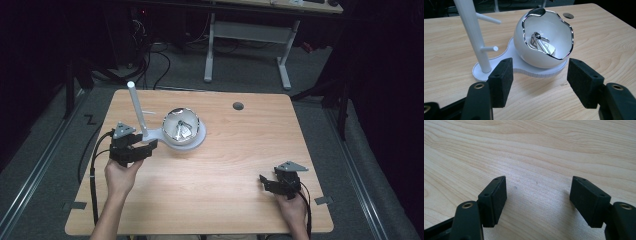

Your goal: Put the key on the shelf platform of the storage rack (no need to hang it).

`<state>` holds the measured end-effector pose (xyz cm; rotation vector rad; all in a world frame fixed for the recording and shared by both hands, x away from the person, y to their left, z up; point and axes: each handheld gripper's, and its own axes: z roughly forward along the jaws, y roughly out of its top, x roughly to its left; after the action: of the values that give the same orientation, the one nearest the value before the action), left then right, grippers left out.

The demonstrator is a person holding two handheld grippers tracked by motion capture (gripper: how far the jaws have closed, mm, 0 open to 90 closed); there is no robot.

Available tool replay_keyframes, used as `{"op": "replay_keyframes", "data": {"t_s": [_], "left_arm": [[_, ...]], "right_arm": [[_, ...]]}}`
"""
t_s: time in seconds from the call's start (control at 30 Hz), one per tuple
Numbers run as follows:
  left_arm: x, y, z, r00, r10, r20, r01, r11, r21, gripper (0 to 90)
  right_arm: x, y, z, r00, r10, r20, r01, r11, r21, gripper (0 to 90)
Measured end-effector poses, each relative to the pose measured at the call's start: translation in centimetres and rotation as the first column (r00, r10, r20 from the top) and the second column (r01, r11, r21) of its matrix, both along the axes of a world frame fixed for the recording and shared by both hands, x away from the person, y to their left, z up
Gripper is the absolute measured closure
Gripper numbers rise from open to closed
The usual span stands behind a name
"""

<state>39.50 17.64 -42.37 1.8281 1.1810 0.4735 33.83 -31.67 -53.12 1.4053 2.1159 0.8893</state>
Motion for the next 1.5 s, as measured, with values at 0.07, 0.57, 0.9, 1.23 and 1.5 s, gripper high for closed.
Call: {"op": "replay_keyframes", "data": {"t_s": [0.07,0.57,0.9,1.23,1.5], "left_arm": [[-0.2,0.2,-0.1,1.0000,0.002,-0.001,-0.002,1.0000,-0.004,38.2],[-1.4,0.7,-1.1,0.9999,0.011,-0.009,-0.011,0.9997,-0.023,37.9],[-2.1,0.8,-2.1,0.9998,0.013,-0.018,-0.013,0.9993,-0.035,37.8],[-2.7,0.6,-3.6,0.9991,0.014,-0.040,-0.015,0.9991,-0.039,37.6],[-3.1,0.5,-4.8,0.9984,0.017,-0.054,-0.020,0.9983,-0.055,37.5]], "right_arm": [[0.0,0.0,0.0,1.0000,0.000,0.000,0.000,1.000,0.000,30.2],[0.0,0.0,0.0,1.0000,0.001,0.003,-0.001,1.000,-0.002,30.2],[0.0,0.0,0.0,1.0000,0.000,0.001,0.000,1.000,-0.002,30.1],[0.0,0.0,0.0,1.0000,0.000,0.001,0.000,1.000,-0.002,30.2],[0.0,0.0,0.0,1.0000,0.000,0.001,0.000,1.000,-0.003,30.1]]}}
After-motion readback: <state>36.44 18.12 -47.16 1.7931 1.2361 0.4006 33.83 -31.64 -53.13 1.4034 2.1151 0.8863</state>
